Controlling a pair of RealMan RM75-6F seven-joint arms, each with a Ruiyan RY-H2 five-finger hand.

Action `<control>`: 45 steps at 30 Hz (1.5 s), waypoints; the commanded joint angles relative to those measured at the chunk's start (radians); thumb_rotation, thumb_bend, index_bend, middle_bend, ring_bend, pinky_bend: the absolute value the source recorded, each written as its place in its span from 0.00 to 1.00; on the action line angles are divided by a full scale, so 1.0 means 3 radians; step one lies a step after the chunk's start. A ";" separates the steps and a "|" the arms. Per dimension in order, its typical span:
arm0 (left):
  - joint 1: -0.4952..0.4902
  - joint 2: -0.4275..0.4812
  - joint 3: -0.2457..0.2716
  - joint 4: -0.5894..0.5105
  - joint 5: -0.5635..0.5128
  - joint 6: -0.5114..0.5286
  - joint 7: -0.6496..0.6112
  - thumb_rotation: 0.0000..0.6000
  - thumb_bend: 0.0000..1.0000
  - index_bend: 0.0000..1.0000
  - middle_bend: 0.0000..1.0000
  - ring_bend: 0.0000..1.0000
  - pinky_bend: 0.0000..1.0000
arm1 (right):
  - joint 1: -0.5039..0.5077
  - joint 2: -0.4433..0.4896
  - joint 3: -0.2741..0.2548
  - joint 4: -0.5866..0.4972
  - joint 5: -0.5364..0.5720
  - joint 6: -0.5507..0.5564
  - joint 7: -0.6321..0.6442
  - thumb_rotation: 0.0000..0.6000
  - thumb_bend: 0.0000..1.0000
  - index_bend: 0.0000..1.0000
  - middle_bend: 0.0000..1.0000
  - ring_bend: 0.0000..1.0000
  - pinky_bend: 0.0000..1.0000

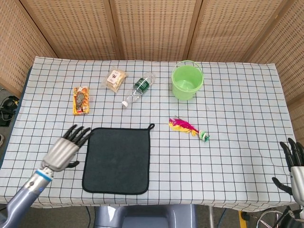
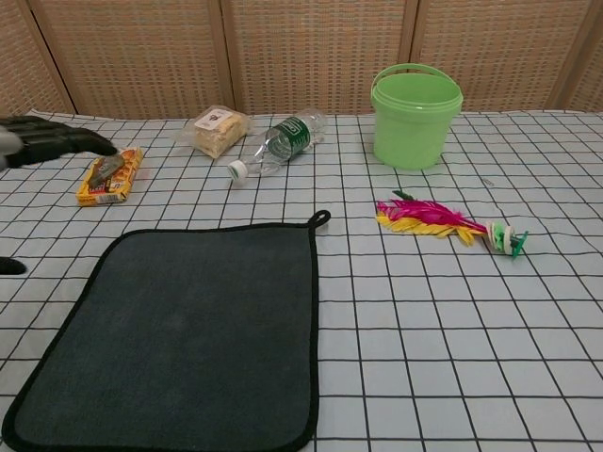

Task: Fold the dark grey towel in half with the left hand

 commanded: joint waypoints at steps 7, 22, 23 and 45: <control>-0.0882 -0.0690 -0.0151 0.0560 0.0342 -0.0712 0.0053 1.00 0.24 0.29 0.00 0.00 0.00 | 0.0037 -0.0027 0.0043 0.0044 0.0142 -0.0080 -0.0025 1.00 0.00 0.00 0.00 0.00 0.00; -0.1569 -0.1523 -0.0047 0.1352 0.0346 -0.1175 -0.0050 1.00 0.34 0.33 0.00 0.00 0.00 | 0.0064 0.0012 0.0114 0.0095 0.0378 -0.0179 0.0098 1.00 0.00 0.00 0.00 0.00 0.00; -0.1587 -0.1551 -0.0029 0.1385 0.0335 -0.1179 -0.0062 1.00 0.34 0.34 0.00 0.00 0.00 | 0.0065 0.0014 0.0113 0.0095 0.0380 -0.0182 0.0102 1.00 0.00 0.00 0.00 0.00 0.00; -0.1803 -0.1824 0.0063 0.1634 0.0069 -0.1218 0.0102 1.00 0.36 0.35 0.00 0.00 0.00 | 0.0042 0.0075 0.0108 0.0080 0.0366 -0.0135 0.0220 1.00 0.00 0.00 0.00 0.00 0.00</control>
